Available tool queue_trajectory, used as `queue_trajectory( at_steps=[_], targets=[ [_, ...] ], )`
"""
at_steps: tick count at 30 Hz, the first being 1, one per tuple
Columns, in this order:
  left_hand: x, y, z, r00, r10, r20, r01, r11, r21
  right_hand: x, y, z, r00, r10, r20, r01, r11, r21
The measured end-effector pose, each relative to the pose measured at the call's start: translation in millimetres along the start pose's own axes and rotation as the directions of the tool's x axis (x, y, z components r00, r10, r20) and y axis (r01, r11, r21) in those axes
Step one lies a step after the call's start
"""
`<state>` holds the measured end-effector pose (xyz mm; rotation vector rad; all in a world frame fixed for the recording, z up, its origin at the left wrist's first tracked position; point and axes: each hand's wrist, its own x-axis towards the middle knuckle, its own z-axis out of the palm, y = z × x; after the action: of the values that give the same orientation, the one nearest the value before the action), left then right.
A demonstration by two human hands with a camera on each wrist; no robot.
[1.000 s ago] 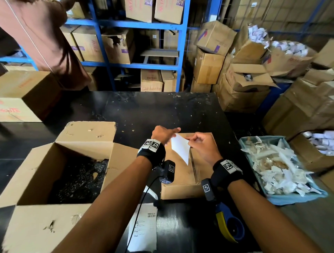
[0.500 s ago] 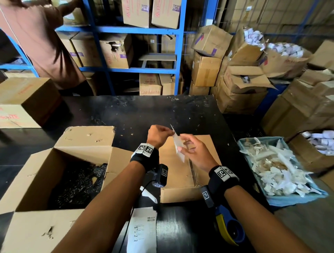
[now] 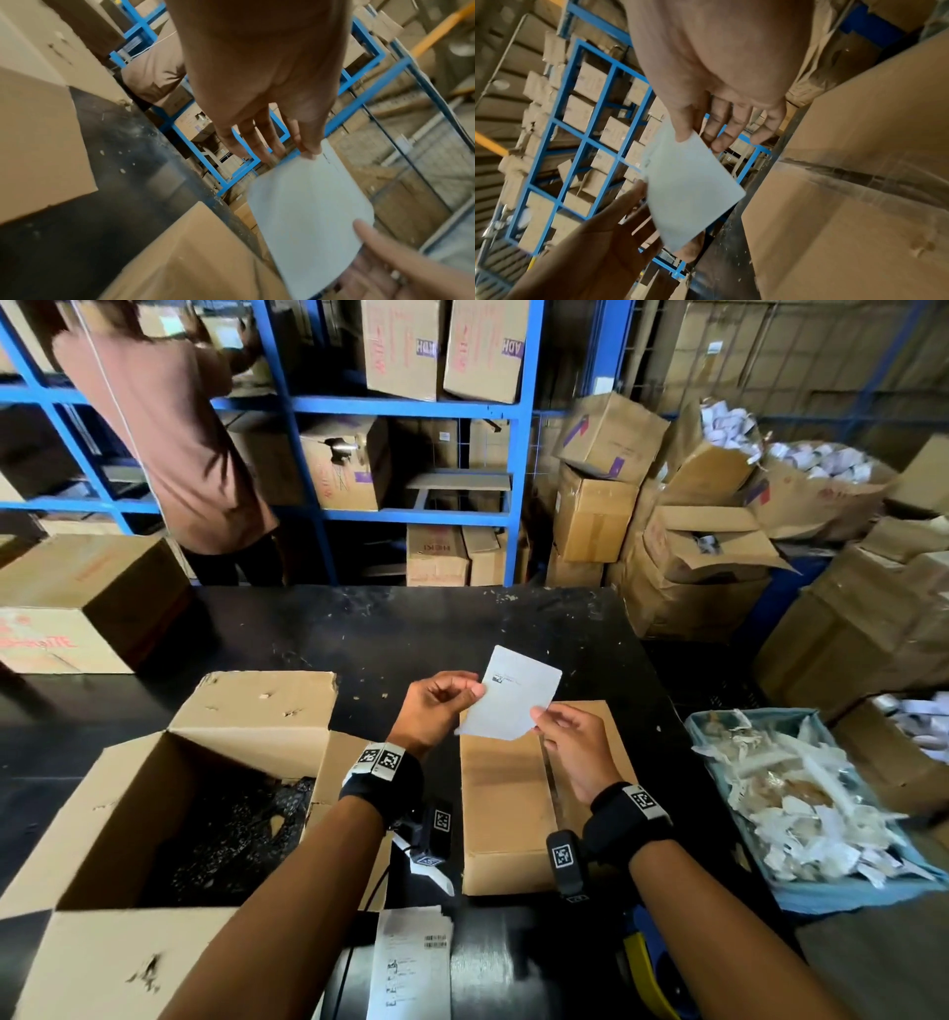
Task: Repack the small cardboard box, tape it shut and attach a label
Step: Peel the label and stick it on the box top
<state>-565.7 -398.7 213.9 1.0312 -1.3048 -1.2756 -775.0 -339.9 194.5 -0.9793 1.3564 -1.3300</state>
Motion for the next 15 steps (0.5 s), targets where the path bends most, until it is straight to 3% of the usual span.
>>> queue_trajectory(
  at_steps=[3,8,12,15],
  targets=[
    [-4,-8,-5,0.998,-0.001,-0.060,0.005,0.998,0.065,-1,3,4,0.999,-0.028,-0.031,0.025,0.996,-0.083],
    [-11,-30,-11,0.997,0.034,-0.066,-0.001,0.899,0.439,-1,9,2,0.997,-0.033,-0.075,0.017,0.979,-0.205],
    [-15,-58,-11,0.999,0.047,-0.026,-0.023,0.811,0.585,-7,14,1,0.984,0.043,-0.172,-0.089,0.959,-0.269],
    [-23,-68,-5,0.999,-0.018,-0.040,0.039,0.764,0.644,-10,25,1,0.968,0.096,-0.230,-0.159,0.949,-0.271]
  ],
)
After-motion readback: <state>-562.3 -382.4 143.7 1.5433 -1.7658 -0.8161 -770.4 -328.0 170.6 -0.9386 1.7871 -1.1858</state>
